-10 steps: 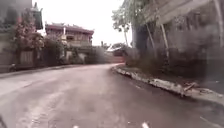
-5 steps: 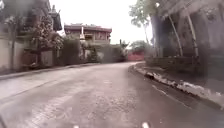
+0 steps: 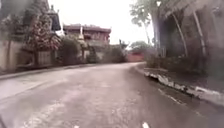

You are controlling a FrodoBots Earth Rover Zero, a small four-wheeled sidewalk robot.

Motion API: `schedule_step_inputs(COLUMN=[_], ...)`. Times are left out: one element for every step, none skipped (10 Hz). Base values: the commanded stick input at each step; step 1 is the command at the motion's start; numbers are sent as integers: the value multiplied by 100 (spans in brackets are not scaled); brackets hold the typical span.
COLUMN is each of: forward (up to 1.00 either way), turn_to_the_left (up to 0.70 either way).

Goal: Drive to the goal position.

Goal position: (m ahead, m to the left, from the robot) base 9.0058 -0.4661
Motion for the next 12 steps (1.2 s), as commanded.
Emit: schedule_step_inputs(forward=[70, 70, 70, 70, 70, 70, 70, 70, 70, 70, 70, 70], turn_to_the_left=[0, 0, 0, 0, 0, 0, 0, 0, 0, 0, 0, 0])
